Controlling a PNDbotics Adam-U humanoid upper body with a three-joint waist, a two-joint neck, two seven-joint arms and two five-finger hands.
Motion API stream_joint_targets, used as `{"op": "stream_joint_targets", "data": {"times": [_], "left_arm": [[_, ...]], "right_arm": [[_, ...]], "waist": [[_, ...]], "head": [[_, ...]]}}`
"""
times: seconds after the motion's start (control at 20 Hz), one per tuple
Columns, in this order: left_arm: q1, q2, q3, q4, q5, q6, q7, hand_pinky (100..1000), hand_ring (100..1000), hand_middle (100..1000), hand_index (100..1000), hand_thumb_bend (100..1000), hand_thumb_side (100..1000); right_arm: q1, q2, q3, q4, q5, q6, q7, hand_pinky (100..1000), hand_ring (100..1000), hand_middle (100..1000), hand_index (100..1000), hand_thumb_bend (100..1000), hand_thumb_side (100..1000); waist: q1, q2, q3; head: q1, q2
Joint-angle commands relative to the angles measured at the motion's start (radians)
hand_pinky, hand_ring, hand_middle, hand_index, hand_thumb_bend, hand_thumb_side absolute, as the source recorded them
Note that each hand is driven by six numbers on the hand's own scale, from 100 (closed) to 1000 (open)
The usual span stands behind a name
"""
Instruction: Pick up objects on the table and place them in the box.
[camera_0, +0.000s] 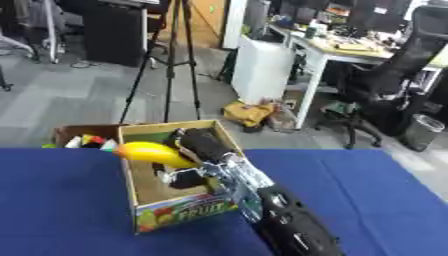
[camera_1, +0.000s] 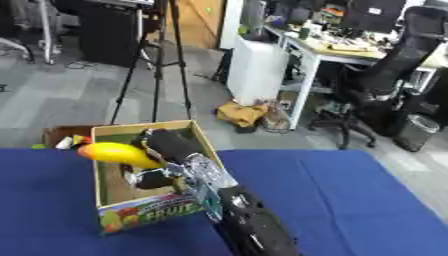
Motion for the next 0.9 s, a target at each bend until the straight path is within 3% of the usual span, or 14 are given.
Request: {"op": "stream_joint_targets", "data": {"times": [0.05, 0.6, 0.9], "left_arm": [[-0.008, 0.028, 0.006, -0.02, 0.003, 0.0, -0.003, 427, 637, 611, 856, 100, 975], [-0.013, 0.026, 0.006, -0.02, 0.006, -0.002, -0.002, 425, 637, 610, 855, 100, 973], [-0.015, 0.025, 0.008, -0.02, 0.006, -0.002, -0.001, 423, 637, 611, 855, 100, 973]], "right_arm": [[-0.022, -0.049, -0.005, -0.031, 0.0, -0.003, -0.03, 398, 516, 399, 525, 100, 600], [-0.009, -0.065, 0.009, 0.012, 0.13, -0.006, -0.107, 426, 563, 451, 516, 100, 635], [-0.004, -0.055, 0.017, 0.042, 0.181, -0.022, -0.108, 444, 597, 483, 546, 100, 637]], "waist": [[0.003, -0.033, 0.002], [0.0, -0.026, 0.009], [0.002, -0.024, 0.011]], "head": [[-0.004, -0.013], [-0.015, -0.018], [-0.014, -0.02]]}}
